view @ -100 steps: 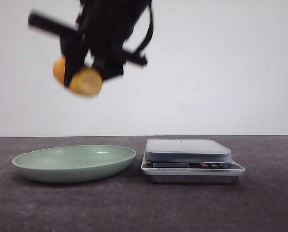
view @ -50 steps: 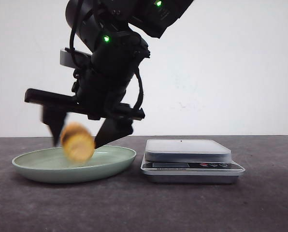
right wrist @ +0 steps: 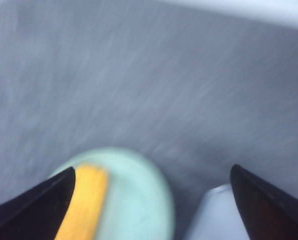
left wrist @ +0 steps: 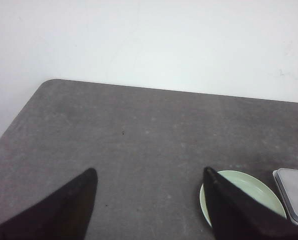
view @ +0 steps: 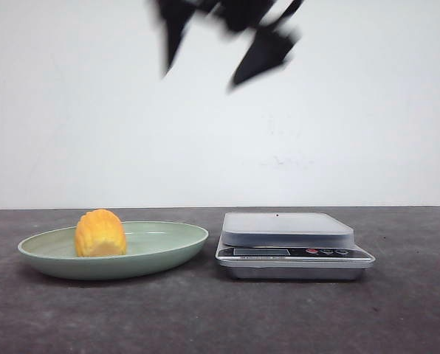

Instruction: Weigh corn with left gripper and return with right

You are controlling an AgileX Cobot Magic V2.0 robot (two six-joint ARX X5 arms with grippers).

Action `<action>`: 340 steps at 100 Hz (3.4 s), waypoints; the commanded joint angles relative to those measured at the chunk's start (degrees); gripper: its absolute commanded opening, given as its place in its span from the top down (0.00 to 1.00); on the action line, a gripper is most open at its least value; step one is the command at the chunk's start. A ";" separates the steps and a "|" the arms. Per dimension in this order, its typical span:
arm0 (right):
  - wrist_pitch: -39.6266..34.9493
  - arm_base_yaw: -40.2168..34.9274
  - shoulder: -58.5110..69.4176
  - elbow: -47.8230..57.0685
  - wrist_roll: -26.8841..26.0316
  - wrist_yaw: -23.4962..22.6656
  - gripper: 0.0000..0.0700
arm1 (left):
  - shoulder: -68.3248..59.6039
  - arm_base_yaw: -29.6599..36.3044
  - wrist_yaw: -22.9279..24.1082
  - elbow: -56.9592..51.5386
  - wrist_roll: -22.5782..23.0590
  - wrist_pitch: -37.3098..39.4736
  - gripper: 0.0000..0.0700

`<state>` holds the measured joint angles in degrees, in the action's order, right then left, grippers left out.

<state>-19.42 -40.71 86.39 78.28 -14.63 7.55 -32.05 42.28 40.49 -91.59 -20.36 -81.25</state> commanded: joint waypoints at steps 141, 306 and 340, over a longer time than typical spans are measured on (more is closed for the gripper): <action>-29.73 9.77 -65.61 -24.50 1.97 1.49 0.98 | 16.61 0.55 -7.58 33.27 2.51 32.54 1.00; -12.74 9.77 -64.83 -27.04 -2.34 -6.08 0.98 | 30.45 -37.27 -35.06 88.13 10.27 81.53 1.00; -12.74 9.77 -64.85 -27.04 -2.34 -6.05 0.98 | 31.87 -39.06 -35.04 90.84 10.86 76.35 1.00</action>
<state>-32.73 -30.65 21.30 50.70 -16.40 1.50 -0.21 3.25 5.65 -1.78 -10.13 -2.85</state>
